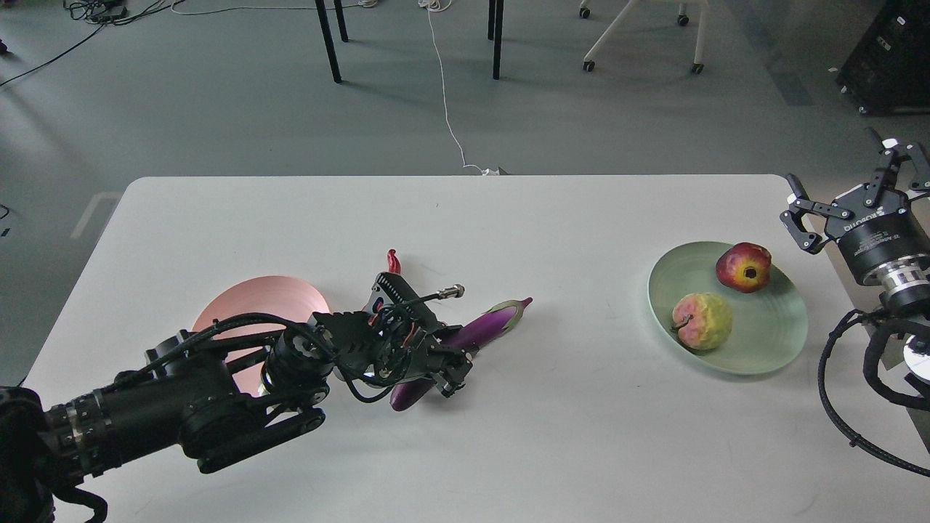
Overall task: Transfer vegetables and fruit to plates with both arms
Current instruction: 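Carry the eggplant onto the pink plate and release it, then move the left gripper to the red chili pepper and grasp it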
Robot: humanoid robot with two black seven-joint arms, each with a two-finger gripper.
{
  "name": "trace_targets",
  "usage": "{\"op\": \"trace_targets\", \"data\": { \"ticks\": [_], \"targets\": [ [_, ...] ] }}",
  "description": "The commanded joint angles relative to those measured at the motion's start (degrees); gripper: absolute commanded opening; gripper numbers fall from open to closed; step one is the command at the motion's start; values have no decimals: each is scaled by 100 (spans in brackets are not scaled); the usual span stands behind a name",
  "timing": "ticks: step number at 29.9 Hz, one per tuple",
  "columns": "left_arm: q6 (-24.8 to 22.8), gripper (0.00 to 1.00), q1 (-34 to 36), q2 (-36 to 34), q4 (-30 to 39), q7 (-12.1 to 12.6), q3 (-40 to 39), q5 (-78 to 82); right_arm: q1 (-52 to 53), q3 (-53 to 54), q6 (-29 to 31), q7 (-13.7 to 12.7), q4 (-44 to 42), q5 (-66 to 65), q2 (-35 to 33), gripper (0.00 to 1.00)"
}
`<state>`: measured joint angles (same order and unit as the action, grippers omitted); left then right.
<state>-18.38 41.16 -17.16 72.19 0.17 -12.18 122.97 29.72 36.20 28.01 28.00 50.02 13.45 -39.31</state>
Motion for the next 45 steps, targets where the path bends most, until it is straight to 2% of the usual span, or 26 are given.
{"op": "trace_targets", "data": {
  "ticks": [1,5,7,10,12,15,16,18,21,22,23,26,27,32,37,39,42,45],
  "targets": [
    [18,8,-11,-112,294,0,-240,-105,7,71,-1,0,-1,0,2,99],
    [-8,8,6,-682,1146,35,-952,-895,7,89,-1,0,-10,-9,-7,99],
    [1,9,6,-1278,1481,27,-1093,-1291,7,89,-1,0,-28,-9,-7,99],
    [27,11,-20,-2236,1596,-87,-1085,-1565,7,97,-1,0,-28,-9,2,99],
    [44,11,-64,-2808,1535,-306,-1024,-1731,7,97,-1,0,-28,-9,2,99],
    [45,11,-423,-3407,1395,-859,-1015,-1864,-2,89,-1,0,-37,-9,46,99],
    [53,11,-572,-3574,1342,-974,-1015,-1855,7,80,-1,0,-45,-18,63,99],
    [88,11,-784,-3777,1184,-1037,-1015,-1864,-2,71,-1,0,-54,-18,72,99],
    [412,15,-1091,-3848,850,-1046,-1015,-1882,7,71,-1,0,-54,-18,72,99],
    [588,20,-1188,-3830,728,-1028,-1015,-1882,7,71,-1,0,-54,-18,72,99],
    [720,27,-1224,-3822,631,-1019,-1015,-1890,7,71,-1,0,-54,-18,72,99],
    [1011,56,-1251,-3786,472,-993,-1015,-1943,16,71,-1,0,-45,-18,64,99],
    [1029,62,-1251,-3786,463,-993,-1015,-1978,16,71,-1,0,-37,-18,64,99],
    [1038,74,-1233,-3690,463,-1010,-1024,-2180,16,62,-1,0,-37,-18,55,99],
    [1029,75,-1110,-3681,463,-1002,-1059,-2154,-2,54,-1,0,-54,-18,55,99],
    [1020,75,-813,-3559,463,-993,-1041,-2110,-10,45,-1,0,-46,-18,72,99],
    [976,74,-224,-3068,428,-984,-997,-2092,-19,36,-1,0,-45,-18,81,99],
    [967,72,58,-2540,200,-940,-875,-1961,-19,27,-1,0,-45,-18,81,99]
  ]
}}
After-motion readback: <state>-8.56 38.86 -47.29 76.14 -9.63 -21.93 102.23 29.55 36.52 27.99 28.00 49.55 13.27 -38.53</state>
